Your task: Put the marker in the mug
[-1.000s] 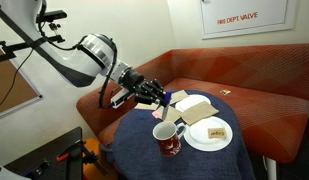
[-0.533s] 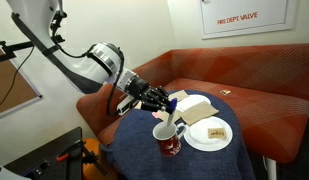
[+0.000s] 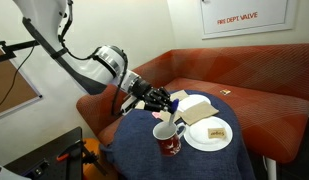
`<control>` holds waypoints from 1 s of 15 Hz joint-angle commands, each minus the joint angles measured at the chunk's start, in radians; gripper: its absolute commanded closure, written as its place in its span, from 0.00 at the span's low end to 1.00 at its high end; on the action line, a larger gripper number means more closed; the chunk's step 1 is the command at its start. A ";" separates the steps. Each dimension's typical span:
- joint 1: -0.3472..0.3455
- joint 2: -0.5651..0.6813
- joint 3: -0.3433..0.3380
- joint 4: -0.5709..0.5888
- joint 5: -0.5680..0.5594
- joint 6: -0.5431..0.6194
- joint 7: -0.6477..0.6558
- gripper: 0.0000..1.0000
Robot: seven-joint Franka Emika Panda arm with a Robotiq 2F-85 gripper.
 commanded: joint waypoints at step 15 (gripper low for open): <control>-0.014 0.008 0.042 -0.006 0.053 -0.025 -0.003 0.00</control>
